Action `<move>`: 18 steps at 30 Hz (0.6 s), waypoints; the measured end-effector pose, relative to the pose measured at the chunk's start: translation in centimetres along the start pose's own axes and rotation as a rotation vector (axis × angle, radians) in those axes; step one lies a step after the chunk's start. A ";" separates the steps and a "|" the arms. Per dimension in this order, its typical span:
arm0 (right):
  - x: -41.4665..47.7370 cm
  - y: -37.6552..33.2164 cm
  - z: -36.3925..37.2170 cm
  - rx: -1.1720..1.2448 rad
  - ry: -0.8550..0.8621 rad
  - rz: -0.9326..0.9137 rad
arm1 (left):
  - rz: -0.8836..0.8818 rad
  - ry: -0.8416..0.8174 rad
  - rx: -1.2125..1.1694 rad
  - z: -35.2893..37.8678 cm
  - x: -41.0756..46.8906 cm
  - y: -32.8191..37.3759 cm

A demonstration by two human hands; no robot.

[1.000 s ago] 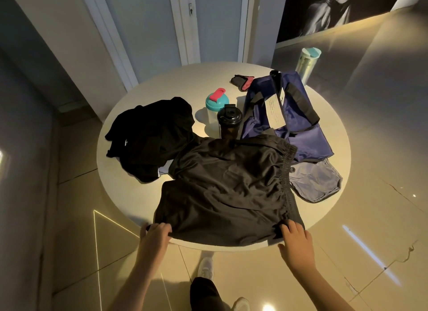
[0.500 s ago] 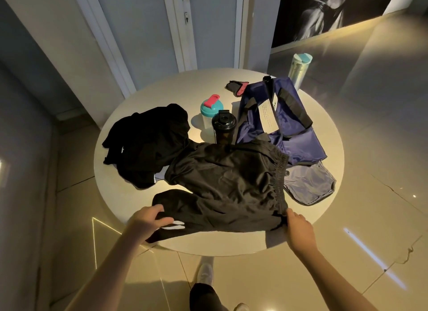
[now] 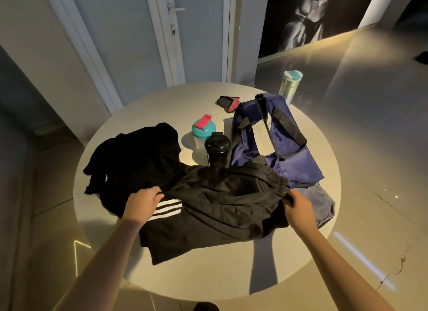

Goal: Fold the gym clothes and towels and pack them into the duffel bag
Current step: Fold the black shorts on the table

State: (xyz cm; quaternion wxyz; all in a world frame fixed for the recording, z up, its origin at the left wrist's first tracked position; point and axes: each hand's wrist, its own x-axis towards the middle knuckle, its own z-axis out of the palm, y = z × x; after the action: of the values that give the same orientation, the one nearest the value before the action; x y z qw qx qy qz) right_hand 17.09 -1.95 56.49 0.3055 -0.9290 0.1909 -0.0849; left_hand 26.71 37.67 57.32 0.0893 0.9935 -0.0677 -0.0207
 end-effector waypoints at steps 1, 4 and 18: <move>0.8 0.0 0.2 -0.013 0.008 0.001 | 0.014 0.010 0.014 -0.1 1.0 0.2; 3.0 0.1 0.8 -0.038 0.043 0.020 | 0.037 0.014 0.073 -0.3 4.3 0.7; 7.6 1.2 2.1 -0.172 -0.139 0.062 | 0.231 -0.113 0.254 2.4 14.1 3.6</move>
State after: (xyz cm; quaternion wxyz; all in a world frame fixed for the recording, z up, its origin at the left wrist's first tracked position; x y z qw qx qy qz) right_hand 24.23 -4.78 54.41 0.2396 -0.9491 0.2045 0.0059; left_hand 40.12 31.84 55.20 -0.0391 0.9797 -0.1882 -0.0576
